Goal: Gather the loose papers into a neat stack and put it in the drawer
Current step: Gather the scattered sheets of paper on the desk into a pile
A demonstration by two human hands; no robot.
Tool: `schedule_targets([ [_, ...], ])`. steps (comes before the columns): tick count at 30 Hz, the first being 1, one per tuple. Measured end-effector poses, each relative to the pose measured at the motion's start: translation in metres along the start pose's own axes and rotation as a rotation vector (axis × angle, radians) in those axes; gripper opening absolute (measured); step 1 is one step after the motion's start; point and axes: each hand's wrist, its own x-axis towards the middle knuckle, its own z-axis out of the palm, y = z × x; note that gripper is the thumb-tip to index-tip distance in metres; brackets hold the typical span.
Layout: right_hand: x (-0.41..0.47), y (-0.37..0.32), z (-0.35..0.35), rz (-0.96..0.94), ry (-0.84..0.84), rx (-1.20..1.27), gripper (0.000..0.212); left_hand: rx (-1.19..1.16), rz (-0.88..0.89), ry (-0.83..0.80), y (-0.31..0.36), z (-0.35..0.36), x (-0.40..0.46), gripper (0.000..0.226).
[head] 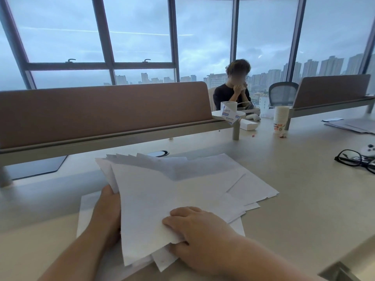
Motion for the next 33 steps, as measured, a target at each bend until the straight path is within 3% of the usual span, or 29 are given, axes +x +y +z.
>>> schedule_targets([
  [4, -0.003, 0.000, 0.000, 0.005, -0.108, 0.023, 0.068, -0.252, -0.146, -0.008, -0.002, 0.005, 0.004, 0.051],
  [6, -0.003, -0.001, -0.002, -0.012, -0.122, 0.048, 0.069, -0.306, -0.219, -0.073, 0.003, 0.005, 0.004, 0.051],
  [8, -0.002, 0.002, -0.004, 0.012, -0.109, 0.141, 0.065, -0.193, -0.171, -0.104, 0.005, 0.003, 0.005, 0.032],
  [10, 0.002, 0.012, -0.009, 0.077, 0.008, 0.333, 0.056, -0.030, -0.158, -0.070, 0.000, 0.002, 0.008, 0.040],
  [12, 0.010, 0.036, -0.014, 0.215, 0.226, 0.458, 0.046, 0.045, -0.162, -0.060, 0.000, 0.001, 0.008, 0.037],
  [14, 0.019, 0.071, -0.020, 0.432, 0.377, 0.448, 0.051, 0.039, -0.153, -0.048, -0.001, 0.001, 0.009, 0.037],
  [17, 0.020, 0.120, -0.030, 0.788, 0.304, 0.313, 0.068, -0.016, -0.162, -0.065, -0.003, 0.001, 0.011, 0.043],
  [20, 0.018, 0.143, -0.029, 0.909, 0.284, 0.295, 0.069, -0.050, -0.145, -0.083, -0.005, -0.001, 0.016, 0.045],
  [27, 0.010, 0.157, -0.027, 0.861, 0.642, 0.736, 0.065, -0.197, -0.137, -0.098, -0.007, -0.006, 0.020, 0.044],
  [29, 0.007, 0.162, -0.026, 0.868, 0.714, 0.883, 0.075, -0.246, -0.125, -0.097, -0.007, -0.005, 0.019, 0.041],
  [31, 0.006, 0.168, -0.027, 0.881, 0.809, 1.113, 0.088, -0.293, -0.109, -0.095, -0.008, -0.003, 0.019, 0.042],
  [33, 0.007, 0.170, -0.029, 0.843, 0.868, 1.391, 0.079, -0.336, -0.088, -0.095, -0.008, -0.001, 0.016, 0.042],
])
